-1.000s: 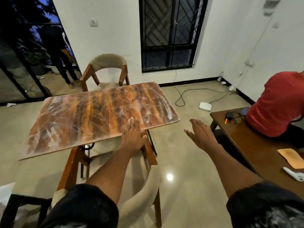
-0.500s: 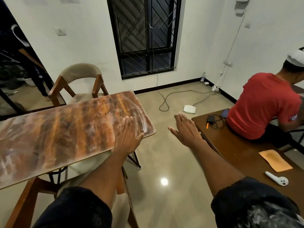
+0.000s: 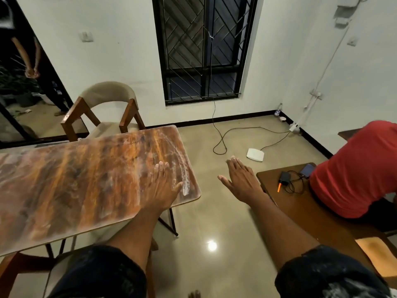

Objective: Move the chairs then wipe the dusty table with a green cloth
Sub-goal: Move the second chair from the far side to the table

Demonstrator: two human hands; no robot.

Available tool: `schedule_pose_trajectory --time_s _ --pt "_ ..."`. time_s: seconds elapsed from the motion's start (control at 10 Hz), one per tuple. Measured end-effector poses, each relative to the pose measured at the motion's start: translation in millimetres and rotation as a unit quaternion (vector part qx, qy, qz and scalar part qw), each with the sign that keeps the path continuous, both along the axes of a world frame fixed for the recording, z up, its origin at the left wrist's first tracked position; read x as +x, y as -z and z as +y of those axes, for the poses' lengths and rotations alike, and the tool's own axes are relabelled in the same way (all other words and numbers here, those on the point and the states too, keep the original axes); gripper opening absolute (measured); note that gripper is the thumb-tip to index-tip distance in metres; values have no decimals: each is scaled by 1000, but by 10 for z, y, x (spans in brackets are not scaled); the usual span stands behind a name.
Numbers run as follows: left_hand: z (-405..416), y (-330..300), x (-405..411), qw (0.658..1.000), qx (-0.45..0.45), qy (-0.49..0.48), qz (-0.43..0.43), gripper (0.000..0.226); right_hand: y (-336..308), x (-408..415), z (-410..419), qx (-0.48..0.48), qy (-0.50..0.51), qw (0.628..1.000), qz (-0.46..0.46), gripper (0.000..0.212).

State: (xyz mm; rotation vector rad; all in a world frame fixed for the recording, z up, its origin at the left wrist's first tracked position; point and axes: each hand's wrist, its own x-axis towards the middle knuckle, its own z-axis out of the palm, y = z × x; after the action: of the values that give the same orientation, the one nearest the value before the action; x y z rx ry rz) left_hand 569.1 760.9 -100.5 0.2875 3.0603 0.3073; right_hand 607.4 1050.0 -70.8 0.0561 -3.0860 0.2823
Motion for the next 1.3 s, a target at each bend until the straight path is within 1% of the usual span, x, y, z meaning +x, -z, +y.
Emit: schedule_pose_trajectory --time_s 0.1,0.2,0.3,0.5,0.7,0.8,0.9,1.0,1.1,1.2,1.3 --pt "223 -38 -302 1000 -1 1 -2 92 9 -332 217 8 3 1000 -7 69" --pt "492 18 -556 999 15 15 -24 87 20 -580 446 6 1 1000 -19 73" --pt "714 60 -787 1000 -3 20 -15 88 63 -846 653 1 -1 1000 -15 74" --pt "1089 -147 -1305 1000 4 -15 -2 88 102 -1538 1062 -1 -30 1000 -8 78" --pt "1577 -297 -1779 998 -2 -62 -6 107 5 -2290 1584 -2 -61 998 0 82" --pt "1779 -436 -1881 997 3 -71 7 97 -2 -2608 1755 0 -81 997 -9 81" --pt "1933 -500 -2058 997 11 -78 2 106 -20 -2904 1859 -3 -102 995 -6 79" --pt "1941 -104 -2480 996 -13 -71 54 98 19 -3176 1965 -4 -112 994 -11 81" --pt "2002 27 -2744 994 -50 -67 73 121 70 -3518 2072 -11 -121 993 -14 81" --pt "2052 67 -3025 995 -19 -91 28 128 147 -3872 2146 -9 -130 991 -19 80" --pt "2021 209 -3371 995 -18 -88 32 118 200 -4262 2170 -8 -140 990 -17 81"
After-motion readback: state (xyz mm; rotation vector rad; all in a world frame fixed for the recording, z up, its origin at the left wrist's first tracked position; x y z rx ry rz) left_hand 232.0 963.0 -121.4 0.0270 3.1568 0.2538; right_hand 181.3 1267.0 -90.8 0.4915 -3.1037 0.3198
